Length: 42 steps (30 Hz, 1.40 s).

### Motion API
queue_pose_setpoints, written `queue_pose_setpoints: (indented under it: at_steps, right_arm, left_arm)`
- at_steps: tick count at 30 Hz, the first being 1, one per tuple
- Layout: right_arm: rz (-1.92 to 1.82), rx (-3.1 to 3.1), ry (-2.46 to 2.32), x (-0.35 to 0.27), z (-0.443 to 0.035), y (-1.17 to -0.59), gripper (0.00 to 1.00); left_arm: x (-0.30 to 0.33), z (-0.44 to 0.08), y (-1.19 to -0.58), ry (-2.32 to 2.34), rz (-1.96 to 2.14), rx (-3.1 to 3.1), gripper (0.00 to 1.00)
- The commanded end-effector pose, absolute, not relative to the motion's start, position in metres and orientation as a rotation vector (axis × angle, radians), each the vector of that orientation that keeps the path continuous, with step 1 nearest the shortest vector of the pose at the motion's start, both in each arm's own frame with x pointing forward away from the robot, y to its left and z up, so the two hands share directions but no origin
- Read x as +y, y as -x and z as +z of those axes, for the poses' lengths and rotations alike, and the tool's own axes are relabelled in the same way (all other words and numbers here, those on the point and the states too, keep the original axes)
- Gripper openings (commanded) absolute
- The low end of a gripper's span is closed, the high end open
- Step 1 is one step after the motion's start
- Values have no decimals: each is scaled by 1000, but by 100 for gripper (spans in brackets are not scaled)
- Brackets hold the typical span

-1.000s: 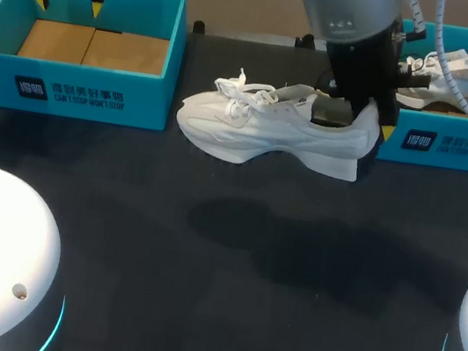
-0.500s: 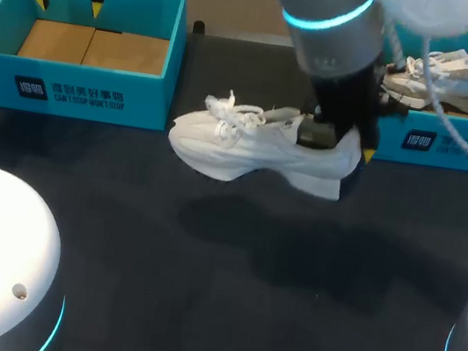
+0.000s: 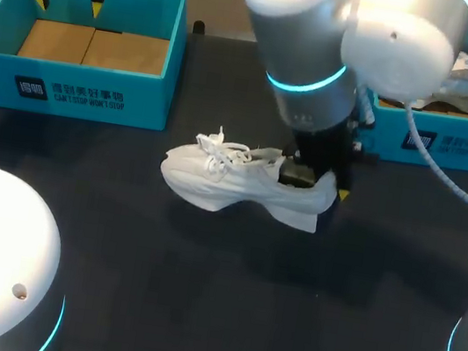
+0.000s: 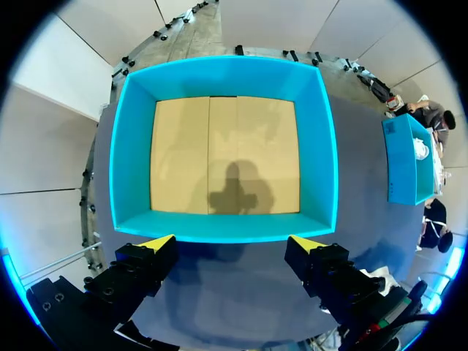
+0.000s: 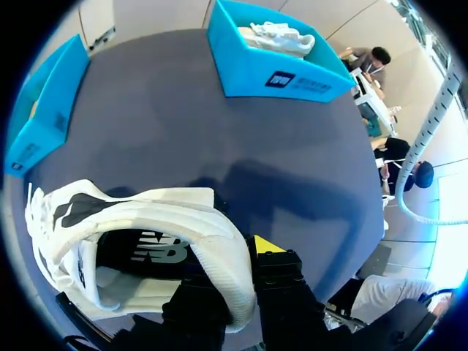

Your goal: Take the shoe out of the shoebox, open the shoe tongue, remove and reinsert the insole, then place the shoe into the shoebox

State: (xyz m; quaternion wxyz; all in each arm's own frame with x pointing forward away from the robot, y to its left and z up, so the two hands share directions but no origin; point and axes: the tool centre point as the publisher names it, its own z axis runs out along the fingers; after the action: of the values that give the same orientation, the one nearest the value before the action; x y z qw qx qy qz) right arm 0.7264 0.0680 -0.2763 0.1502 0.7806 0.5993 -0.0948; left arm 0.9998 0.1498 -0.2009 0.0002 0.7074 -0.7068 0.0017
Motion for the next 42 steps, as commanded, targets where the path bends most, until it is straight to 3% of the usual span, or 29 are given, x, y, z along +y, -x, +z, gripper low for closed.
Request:
queue_pose_setpoints:
  at_steps: [1,42]
  right_arm:
    - [-267,1739,-2237,62,-303,-727,0]
    - [-246,1900,-2096,62,-377,-715,0]
  left_arm:
    - [150,-201,-1000,-2222,3,-2221,100]
    - [150,-201,-1000,-2222,3,-2221,100]
